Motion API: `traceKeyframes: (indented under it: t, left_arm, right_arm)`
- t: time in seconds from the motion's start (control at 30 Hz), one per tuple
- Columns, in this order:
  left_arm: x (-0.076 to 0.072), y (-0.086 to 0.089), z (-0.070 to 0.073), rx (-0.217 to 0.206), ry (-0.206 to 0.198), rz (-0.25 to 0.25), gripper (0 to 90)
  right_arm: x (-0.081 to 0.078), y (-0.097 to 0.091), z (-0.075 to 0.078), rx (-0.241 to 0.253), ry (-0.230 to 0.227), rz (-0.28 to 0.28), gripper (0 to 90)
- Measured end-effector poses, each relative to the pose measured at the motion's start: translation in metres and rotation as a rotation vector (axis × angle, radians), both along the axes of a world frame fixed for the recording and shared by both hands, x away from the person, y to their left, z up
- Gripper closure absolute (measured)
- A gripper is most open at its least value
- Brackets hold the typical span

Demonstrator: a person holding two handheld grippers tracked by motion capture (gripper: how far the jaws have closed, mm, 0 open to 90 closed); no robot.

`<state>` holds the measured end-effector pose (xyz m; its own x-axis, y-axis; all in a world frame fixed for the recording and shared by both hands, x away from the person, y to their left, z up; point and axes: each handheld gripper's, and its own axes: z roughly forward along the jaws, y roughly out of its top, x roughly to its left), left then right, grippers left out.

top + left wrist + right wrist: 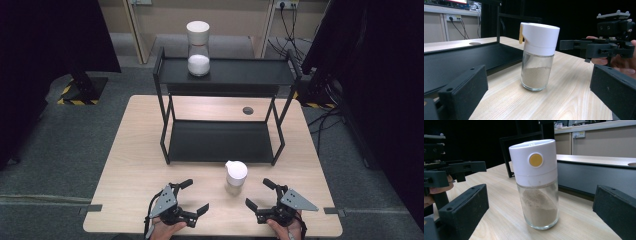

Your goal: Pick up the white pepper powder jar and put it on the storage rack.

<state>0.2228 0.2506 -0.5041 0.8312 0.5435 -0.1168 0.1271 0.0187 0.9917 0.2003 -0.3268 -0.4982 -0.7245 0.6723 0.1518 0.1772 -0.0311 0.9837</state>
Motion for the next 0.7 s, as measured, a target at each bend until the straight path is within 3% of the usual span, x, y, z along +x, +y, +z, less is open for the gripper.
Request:
traceKeyframes:
  t: [0.7]
  left_arm:
    - [0.0,-0.001,-0.001,0.001,0.01,-0.003,0.6]
  right_arm:
    - [0.026,0.021,0.007,-0.023,-0.016,0.027,0.6]
